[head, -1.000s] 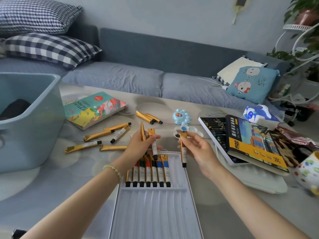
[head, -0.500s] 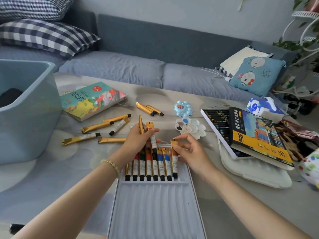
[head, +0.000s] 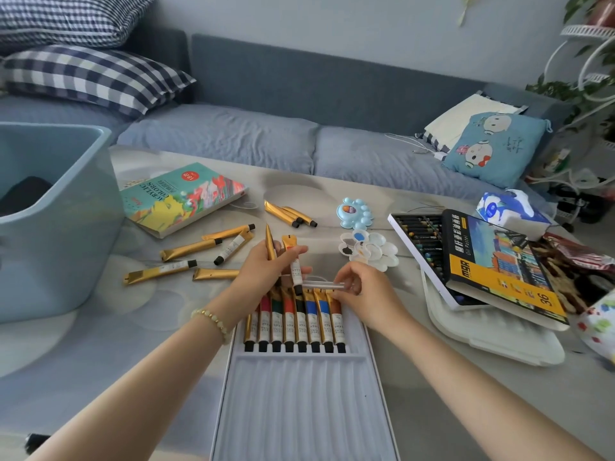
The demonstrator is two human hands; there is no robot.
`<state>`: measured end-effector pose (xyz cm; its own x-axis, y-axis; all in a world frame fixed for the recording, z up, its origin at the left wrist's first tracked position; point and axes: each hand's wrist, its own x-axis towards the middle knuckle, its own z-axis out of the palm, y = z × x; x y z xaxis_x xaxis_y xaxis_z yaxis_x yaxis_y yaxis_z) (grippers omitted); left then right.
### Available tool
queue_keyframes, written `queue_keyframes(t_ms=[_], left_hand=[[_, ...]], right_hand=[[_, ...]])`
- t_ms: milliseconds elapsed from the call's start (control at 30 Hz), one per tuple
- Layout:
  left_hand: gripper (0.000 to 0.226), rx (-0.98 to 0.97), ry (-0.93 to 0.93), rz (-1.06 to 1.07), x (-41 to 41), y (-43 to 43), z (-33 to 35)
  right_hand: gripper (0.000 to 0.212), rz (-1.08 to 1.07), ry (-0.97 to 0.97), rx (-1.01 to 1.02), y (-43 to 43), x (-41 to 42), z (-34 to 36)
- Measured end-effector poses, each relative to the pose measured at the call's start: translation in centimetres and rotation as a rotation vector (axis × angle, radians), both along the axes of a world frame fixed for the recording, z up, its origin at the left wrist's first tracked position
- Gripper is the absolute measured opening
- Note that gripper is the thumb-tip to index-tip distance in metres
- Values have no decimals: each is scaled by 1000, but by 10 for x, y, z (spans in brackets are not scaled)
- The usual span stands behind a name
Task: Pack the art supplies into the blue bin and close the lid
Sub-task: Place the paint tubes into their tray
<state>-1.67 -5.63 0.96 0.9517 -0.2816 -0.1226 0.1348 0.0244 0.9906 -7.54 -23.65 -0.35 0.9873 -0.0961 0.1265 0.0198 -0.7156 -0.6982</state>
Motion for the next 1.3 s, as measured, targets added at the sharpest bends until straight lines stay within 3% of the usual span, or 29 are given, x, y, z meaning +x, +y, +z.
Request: queue_keyframes(t_ms=[100,200,300,400,500,633,900,1067,1300], left_hand=[[37,41,-51,-82,-4,0,8],[23,53,-126,-215,-9,-6,13],[24,79,-172,-286,-13,-15,17],[25,95,-192,-292,-14,-22,19],[45,94,-195,-185,-5,-19,12],[51,144,-304,-53,2,-7,-9],[60,72,-251,15,2,-5,-21],[61,72,-244,20,3,-4,-24],[46,86,-263,42,-2,-2,-16]], right_hand=[[12,-31,-54,236,3,6,17],[21,-76,-30,497,5,12,37],[16,-30,84,594,7,14,44],[19,-45,86,710,-1,16,45],[11,-85,15,882,-23,13,47],[2,-107,12,700,-41,1,29],[6,9,92,544,-30,-1,3],[6,20,14,125,-26,3,-9],[15,25,-10,49,-25,-1,-16]])
